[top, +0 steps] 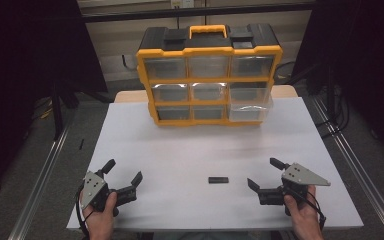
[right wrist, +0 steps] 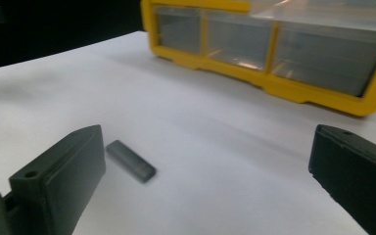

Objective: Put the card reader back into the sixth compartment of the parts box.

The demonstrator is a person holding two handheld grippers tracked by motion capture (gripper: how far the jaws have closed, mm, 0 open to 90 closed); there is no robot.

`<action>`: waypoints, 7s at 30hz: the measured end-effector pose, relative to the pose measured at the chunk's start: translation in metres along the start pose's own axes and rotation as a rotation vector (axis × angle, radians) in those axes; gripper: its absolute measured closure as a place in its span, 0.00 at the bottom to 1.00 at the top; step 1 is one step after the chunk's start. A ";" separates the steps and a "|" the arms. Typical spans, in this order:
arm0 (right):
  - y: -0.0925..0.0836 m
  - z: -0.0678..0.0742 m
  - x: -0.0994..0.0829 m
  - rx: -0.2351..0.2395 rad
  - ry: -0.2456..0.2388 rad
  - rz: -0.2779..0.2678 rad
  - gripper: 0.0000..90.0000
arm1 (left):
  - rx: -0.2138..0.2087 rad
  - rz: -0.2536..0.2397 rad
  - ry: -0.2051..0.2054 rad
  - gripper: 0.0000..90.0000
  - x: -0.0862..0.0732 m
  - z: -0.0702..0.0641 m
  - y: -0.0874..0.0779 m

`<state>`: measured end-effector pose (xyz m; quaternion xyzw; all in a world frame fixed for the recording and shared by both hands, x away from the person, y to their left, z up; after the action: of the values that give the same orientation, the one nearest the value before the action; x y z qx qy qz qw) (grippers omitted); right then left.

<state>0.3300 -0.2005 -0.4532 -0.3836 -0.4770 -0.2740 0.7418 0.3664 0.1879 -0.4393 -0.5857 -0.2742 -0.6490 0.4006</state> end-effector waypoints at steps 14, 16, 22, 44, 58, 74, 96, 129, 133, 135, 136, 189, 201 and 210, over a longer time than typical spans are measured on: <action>0.023 0.018 -0.005 0.097 -0.024 0.175 0.02 | -0.008 0.001 0.027 0.01 0.001 -0.003 0.000; 0.029 0.020 -0.004 0.099 -0.022 0.191 0.02 | -0.016 -0.007 0.019 0.01 0.002 -0.004 0.000; 0.038 0.024 -0.001 0.115 -0.043 0.218 0.01 | -0.014 -0.004 0.018 0.01 0.002 -0.003 0.000; 0.074 0.038 0.009 0.203 -0.146 0.430 0.03 | -0.030 0.004 0.018 0.01 0.000 -0.005 0.001; 0.098 0.039 -0.009 0.226 -0.198 0.680 0.16 | -0.034 0.010 0.019 0.01 -0.001 -0.004 0.002; 0.108 0.041 -0.030 0.275 -0.321 0.859 0.46 | -0.037 0.013 0.012 0.01 -0.002 -0.005 0.002; 0.106 0.046 -0.038 0.252 -0.421 0.948 0.77 | -0.054 0.023 0.019 0.01 -0.003 -0.008 0.004; 0.100 0.048 -0.020 0.280 -0.359 0.854 0.82 | -0.057 0.021 0.025 0.01 -0.003 -0.007 0.004; 0.098 0.047 -0.014 0.278 -0.343 0.821 0.82 | -0.057 0.023 0.027 0.01 -0.003 -0.006 0.003; 0.097 0.047 -0.013 0.279 -0.323 0.811 0.82 | -0.054 0.017 0.022 0.01 -0.002 -0.006 0.003; 0.097 0.046 -0.012 0.277 -0.322 0.805 0.82 | -0.054 0.016 0.021 0.01 -0.002 -0.006 0.003; 0.053 0.049 0.076 0.331 -0.264 0.442 0.82 | -0.061 0.020 0.025 0.01 -0.003 -0.007 0.003; 0.042 0.044 0.104 0.304 -0.280 0.388 0.82 | -0.053 0.019 0.022 0.01 -0.003 -0.006 0.003; 0.042 0.045 0.124 0.303 -0.285 0.356 0.82 | -0.054 0.011 0.011 0.01 -0.002 -0.006 0.003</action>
<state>0.3887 -0.1445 -0.3405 -0.3805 -0.5372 -0.0082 0.7527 0.3653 0.1820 -0.4426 -0.5942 -0.2511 -0.6571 0.3900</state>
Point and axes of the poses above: each handheld gripper's, and its own axes: y roughly forward along the jaws, x roughly out of its top, z roughly to its left, the point moved 9 cm from there along y, roughly forward along the jaws, and after that the axes turned 12 degrees about y, right-handed, at the moved point
